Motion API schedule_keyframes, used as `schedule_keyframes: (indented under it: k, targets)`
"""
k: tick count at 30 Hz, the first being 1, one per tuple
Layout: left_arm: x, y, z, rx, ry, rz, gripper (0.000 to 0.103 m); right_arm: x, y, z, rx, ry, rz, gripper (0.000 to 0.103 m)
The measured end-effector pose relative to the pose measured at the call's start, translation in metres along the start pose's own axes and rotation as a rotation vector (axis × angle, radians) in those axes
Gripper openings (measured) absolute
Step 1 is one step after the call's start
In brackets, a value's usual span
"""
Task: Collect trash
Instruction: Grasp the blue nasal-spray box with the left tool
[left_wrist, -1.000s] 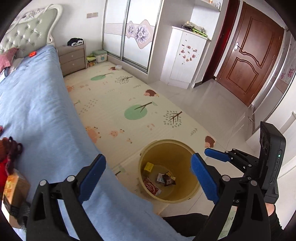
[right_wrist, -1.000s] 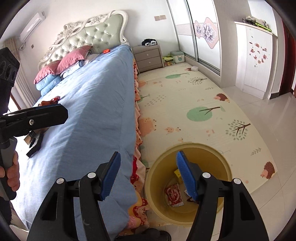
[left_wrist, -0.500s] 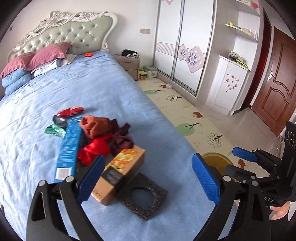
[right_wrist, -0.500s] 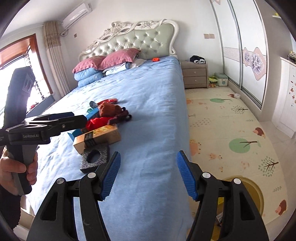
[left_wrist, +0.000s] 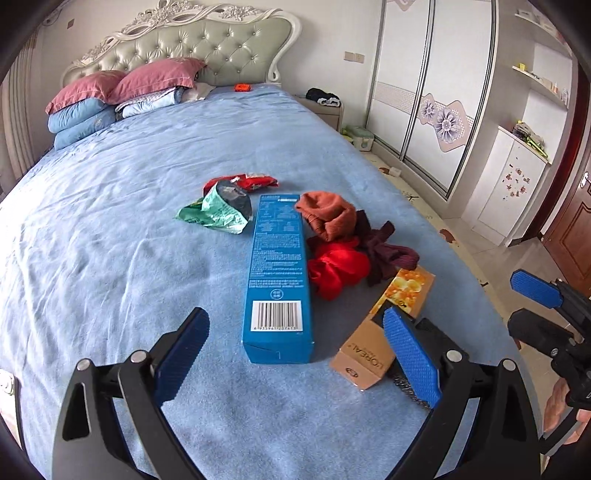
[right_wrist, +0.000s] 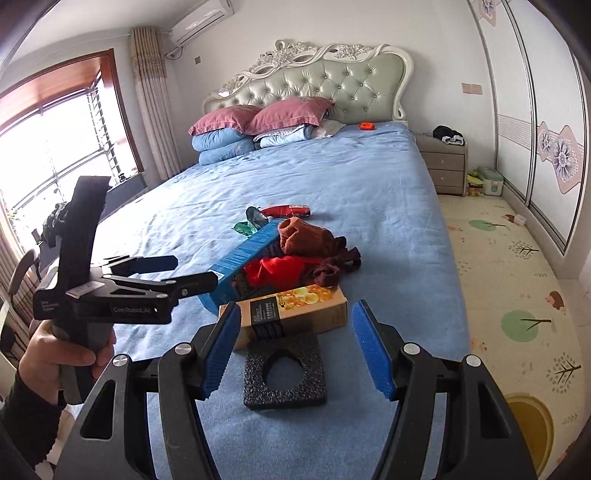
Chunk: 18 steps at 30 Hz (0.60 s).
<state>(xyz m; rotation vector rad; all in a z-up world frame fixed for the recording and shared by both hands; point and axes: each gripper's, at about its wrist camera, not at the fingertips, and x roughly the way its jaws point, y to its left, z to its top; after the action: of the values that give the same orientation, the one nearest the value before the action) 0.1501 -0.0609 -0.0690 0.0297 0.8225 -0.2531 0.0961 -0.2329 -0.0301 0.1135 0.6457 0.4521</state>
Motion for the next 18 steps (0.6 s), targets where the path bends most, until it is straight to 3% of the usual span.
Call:
schedule_keyframes:
  k: [7, 11, 18]
  targets:
    - [0.037, 0.011, -0.002, -0.006, 0.051, -0.025, 0.093, 0.027, 0.001, 0.013, -0.014, 0.023, 0.006, 0.062]
    - [0.060, 0.018, 0.001, -0.021, 0.101, -0.044, 0.070, 0.046, -0.003, 0.024, -0.011, 0.040, 0.017, 0.062]
    - [0.086, 0.030, 0.007, -0.033, 0.109, -0.077, 0.047, 0.087, -0.007, 0.043, -0.042, 0.086, 0.009, 0.062]
